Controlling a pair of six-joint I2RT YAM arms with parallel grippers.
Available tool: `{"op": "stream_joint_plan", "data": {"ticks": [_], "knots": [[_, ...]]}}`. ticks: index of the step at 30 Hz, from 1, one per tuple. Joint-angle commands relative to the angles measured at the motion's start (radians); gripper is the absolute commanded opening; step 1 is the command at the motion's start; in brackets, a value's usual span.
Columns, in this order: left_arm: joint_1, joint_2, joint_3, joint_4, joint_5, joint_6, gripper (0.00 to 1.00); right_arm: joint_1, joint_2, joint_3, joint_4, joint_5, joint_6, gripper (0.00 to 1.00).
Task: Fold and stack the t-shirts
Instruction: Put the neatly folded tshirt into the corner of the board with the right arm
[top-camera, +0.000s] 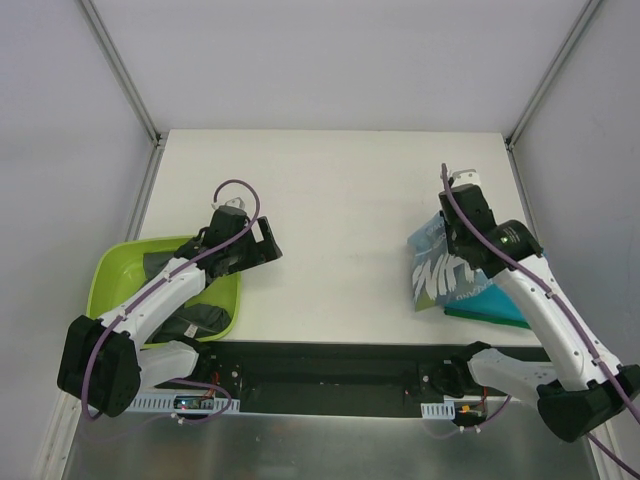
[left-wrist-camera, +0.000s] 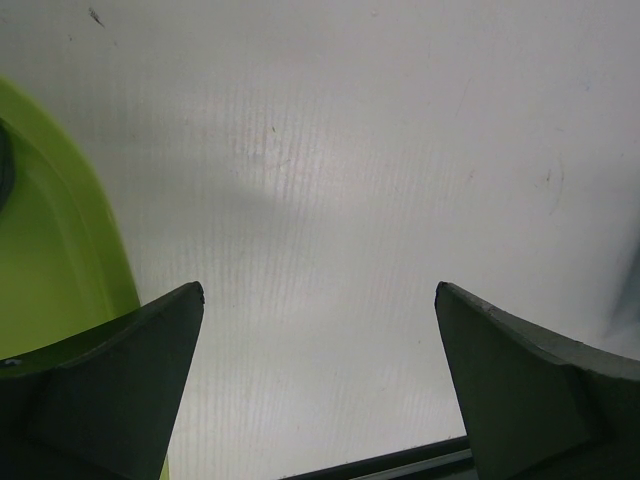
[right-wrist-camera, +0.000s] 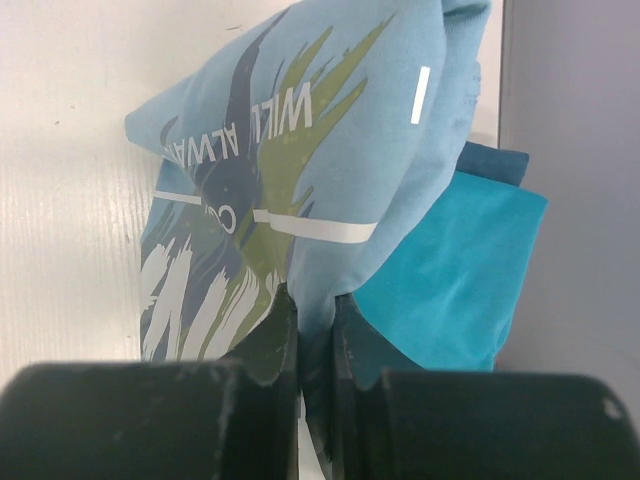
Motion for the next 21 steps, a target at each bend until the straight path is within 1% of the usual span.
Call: {"op": "stream_joint_plan", "data": {"ticks": [1, 8, 17, 21], "knots": [[0.01, -0.023, -0.006, 0.0, -0.012, -0.008, 0.99, -0.052, -0.033, 0.085, -0.046, -0.023, -0.025, 0.0], [0.011, -0.018, -0.006, 0.0, -0.012, -0.007, 0.99, -0.181, -0.024, 0.13, -0.054, -0.094, -0.061, 0.0], [0.016, -0.012, -0.005, 0.0, -0.013, -0.011, 0.99, -0.356, -0.053, 0.155, -0.066, -0.259, -0.102, 0.0], [0.016, -0.003, -0.003, 0.0, -0.012, -0.01, 0.99, -0.411, -0.049, 0.142, -0.071, -0.276, -0.11, 0.0]]}}
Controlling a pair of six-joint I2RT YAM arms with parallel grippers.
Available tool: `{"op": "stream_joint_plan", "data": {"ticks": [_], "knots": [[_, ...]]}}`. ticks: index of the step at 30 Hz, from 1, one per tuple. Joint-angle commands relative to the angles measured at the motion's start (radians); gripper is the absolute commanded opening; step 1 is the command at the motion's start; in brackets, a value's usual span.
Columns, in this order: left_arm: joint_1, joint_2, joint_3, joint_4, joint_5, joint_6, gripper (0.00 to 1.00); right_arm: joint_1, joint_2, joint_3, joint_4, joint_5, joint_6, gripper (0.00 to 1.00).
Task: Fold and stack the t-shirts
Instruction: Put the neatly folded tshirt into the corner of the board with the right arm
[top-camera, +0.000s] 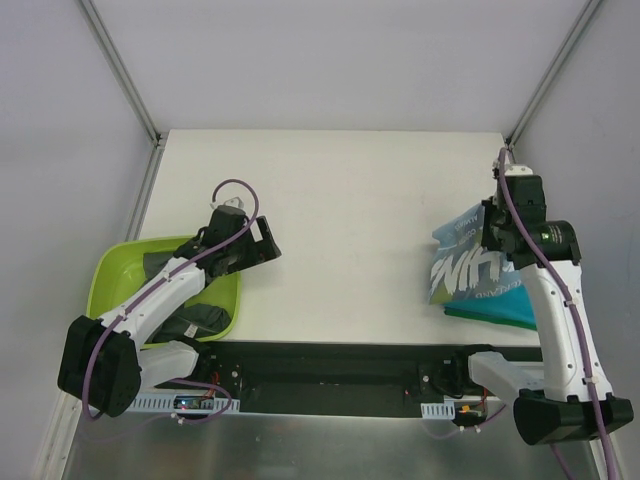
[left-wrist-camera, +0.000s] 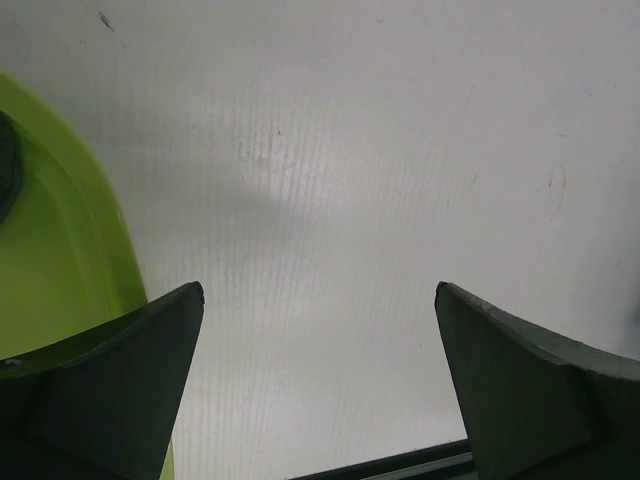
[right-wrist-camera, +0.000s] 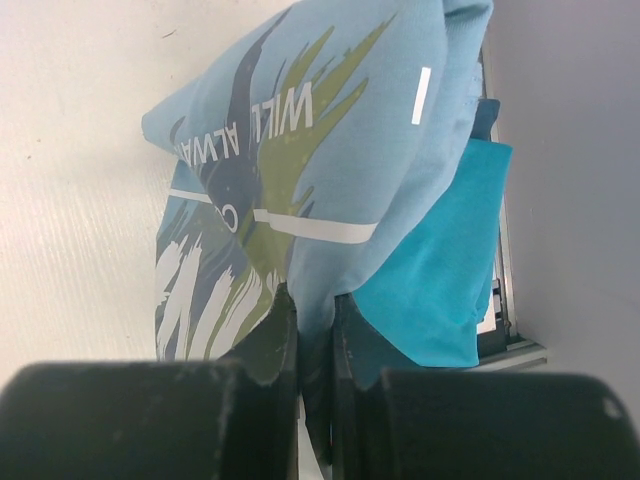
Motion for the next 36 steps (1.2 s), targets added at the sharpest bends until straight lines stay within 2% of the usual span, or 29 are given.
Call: {"op": "stream_joint_plan", "data": {"ticks": [1, 13, 22, 28, 34, 36], "knots": [[0.01, -0.005, -0.003, 0.0, -0.012, -0.01, 0.99, -0.066, -0.027, 0.034, -0.005, -0.054, -0.033, 0.0], [0.013, -0.008, -0.006, 0.0, -0.01, -0.008, 0.99, -0.194, -0.024, 0.052, 0.001, -0.134, -0.053, 0.0], [0.016, 0.001, -0.003, 0.0, -0.009, -0.007, 0.99, -0.235, 0.01, 0.044, 0.0, -0.093, -0.059, 0.0], [0.019, 0.0, -0.005, 0.002, -0.005, -0.005, 0.99, -0.285, 0.064, -0.034, 0.031, -0.042, -0.056, 0.0], [0.02, 0.001, -0.005, 0.005, 0.002, -0.005, 0.99, -0.344, 0.102, -0.118, 0.127, 0.051, -0.081, 0.02], [0.022, 0.0, -0.006, 0.005, 0.004, -0.004, 0.99, -0.371, 0.125, -0.128, 0.15, 0.032, -0.085, 0.04]]}}
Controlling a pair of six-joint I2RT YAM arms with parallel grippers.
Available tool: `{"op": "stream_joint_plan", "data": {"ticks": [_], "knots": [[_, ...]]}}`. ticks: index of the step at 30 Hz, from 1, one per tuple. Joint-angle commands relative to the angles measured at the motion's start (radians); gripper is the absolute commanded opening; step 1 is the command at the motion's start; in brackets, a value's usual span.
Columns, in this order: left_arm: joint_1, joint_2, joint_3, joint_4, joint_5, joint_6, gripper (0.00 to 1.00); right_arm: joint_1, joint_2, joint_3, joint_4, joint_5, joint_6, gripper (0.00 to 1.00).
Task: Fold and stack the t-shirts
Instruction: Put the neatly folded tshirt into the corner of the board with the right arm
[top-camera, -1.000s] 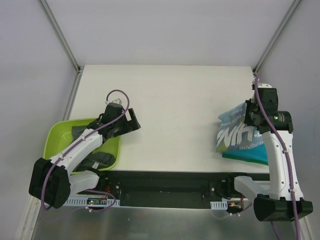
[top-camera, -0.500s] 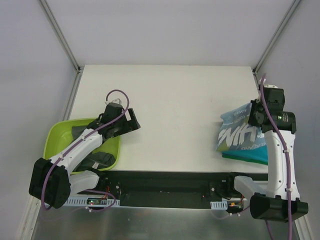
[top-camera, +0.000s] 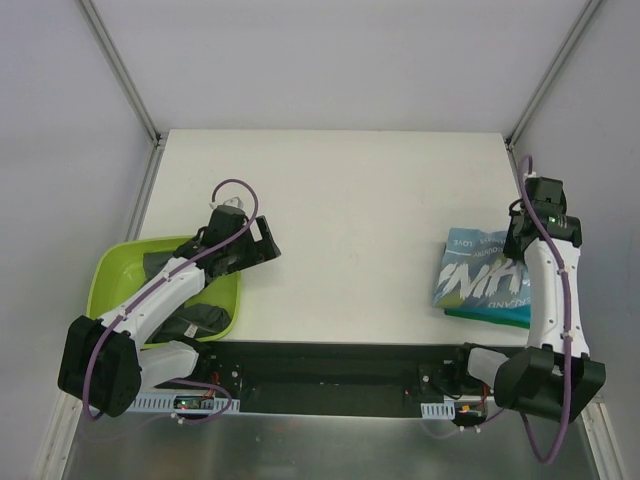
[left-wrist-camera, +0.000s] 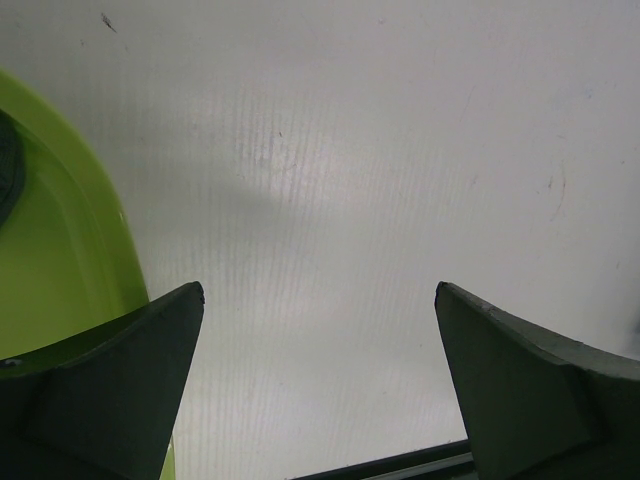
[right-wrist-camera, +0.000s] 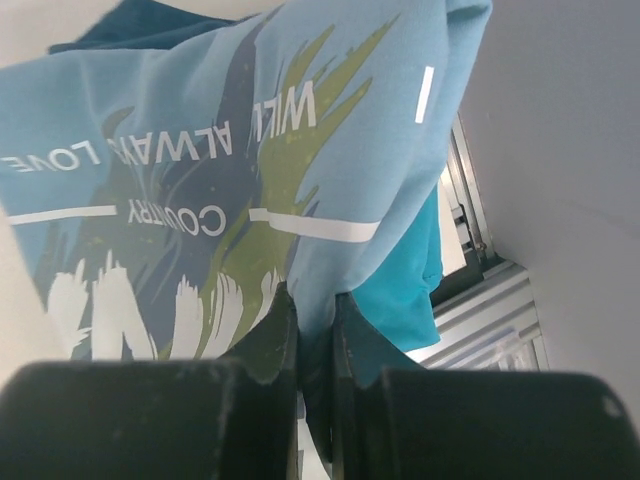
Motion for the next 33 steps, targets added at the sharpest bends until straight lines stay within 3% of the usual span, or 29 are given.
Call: {"op": "stream_joint_plan", "data": {"ticks": [1, 6, 8, 10, 16, 21, 27, 30, 33], "knots": [[0.015, -0.005, -0.008, 0.005, 0.002, -0.002, 0.99, -0.049, 0.03, -0.014, 0.104, 0.04, -0.033, 0.05], [0.021, -0.033, -0.02, 0.005, -0.009, -0.001, 0.99, -0.115, 0.095, -0.048, 0.141, 0.055, -0.007, 0.11], [0.023, -0.045, -0.026, 0.003, -0.012, 0.001, 0.99, -0.127, 0.112, -0.064, 0.158, 0.058, 0.001, 0.31], [0.023, -0.054, -0.031, 0.003, -0.012, -0.001, 0.99, -0.133, 0.125, -0.069, 0.179, 0.065, 0.007, 0.61], [0.024, -0.082, -0.035, 0.003, -0.006, 0.004, 0.99, -0.144, 0.1, -0.031, 0.199, 0.11, 0.05, 0.99], [0.024, -0.076, -0.026, 0.013, 0.069, 0.015, 0.99, -0.144, -0.025, -0.031, 0.225, -0.121, 0.091, 1.0], [0.023, -0.085, -0.008, 0.029, 0.149, 0.021, 0.99, -0.124, -0.181, -0.097, 0.322, -0.546, 0.169, 0.99], [0.023, -0.087, 0.009, 0.033, 0.183, 0.022, 0.99, -0.023, -0.233, -0.147, 0.362, -0.639, 0.171, 0.99], [0.021, -0.087, 0.025, 0.036, 0.21, 0.03, 0.99, 0.196, -0.285, -0.234, 0.452, -0.6, 0.176, 1.0]]}}
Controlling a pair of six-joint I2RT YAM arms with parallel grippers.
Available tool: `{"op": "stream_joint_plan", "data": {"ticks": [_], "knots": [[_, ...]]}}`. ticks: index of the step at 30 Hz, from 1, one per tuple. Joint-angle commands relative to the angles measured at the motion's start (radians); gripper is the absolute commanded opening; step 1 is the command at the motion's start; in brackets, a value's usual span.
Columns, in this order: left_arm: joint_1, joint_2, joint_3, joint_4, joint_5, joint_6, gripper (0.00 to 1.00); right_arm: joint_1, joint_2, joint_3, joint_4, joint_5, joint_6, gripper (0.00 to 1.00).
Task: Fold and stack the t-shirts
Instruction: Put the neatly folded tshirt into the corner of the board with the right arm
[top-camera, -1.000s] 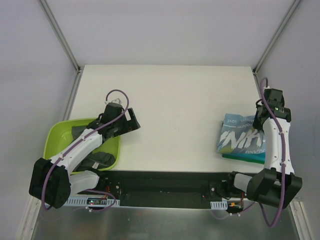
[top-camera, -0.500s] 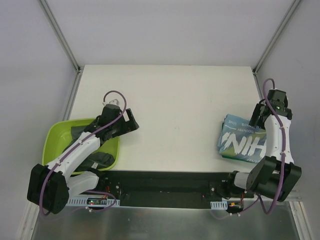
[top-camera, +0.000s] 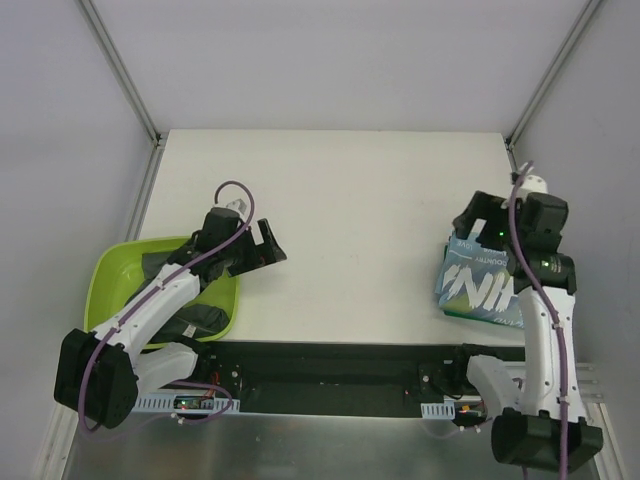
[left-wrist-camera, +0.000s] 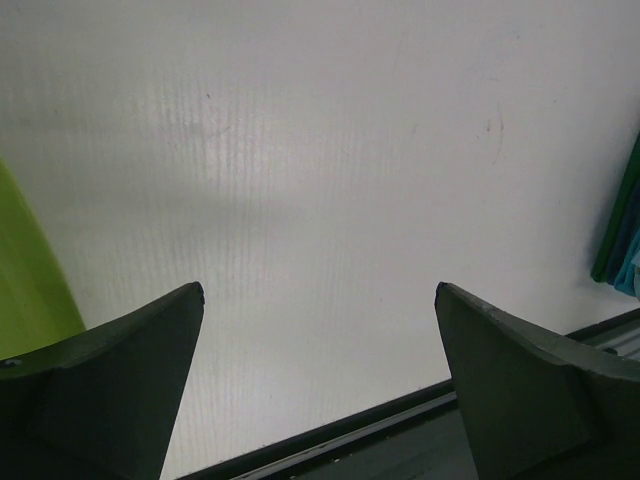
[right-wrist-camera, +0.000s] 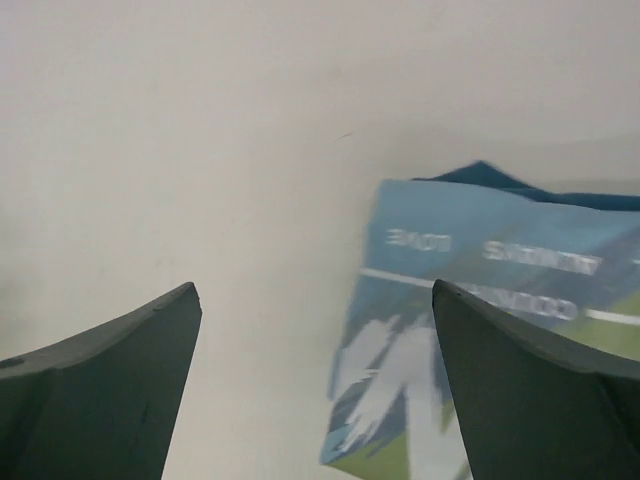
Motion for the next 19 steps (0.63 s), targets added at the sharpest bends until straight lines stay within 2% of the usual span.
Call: {"op": "stream_joint_plan", "data": {"ticks": [1, 3, 5, 7, 15, 19], "knots": [[0.008, -0.023, 0.057, 0.034, 0.078, 0.023, 0.99, 0.274, -0.062, -0.138, 0.166, -0.104, 0.048, 1.0], [0.008, -0.023, 0.063, 0.039, 0.114, 0.031, 0.99, 0.365, -0.105, -0.257, 0.303, -0.129, 0.085, 0.99], [0.008, -0.025, 0.067, 0.042, 0.143, 0.031, 0.99, 0.4, -0.14, -0.366, 0.5, -0.214, 0.15, 1.0], [0.006, -0.035, 0.063, 0.046, 0.158, 0.029, 0.99, 0.414, -0.151, -0.448, 0.628, -0.23, 0.236, 1.0], [0.006, -0.17, -0.017, 0.052, 0.14, -0.017, 0.99, 0.48, -0.131, -0.587, 0.803, -0.294, 0.295, 0.99], [0.008, -0.241, -0.038, 0.049, 0.126, -0.032, 0.99, 0.499, -0.134, -0.632, 0.845, -0.238, 0.324, 0.99]]}}
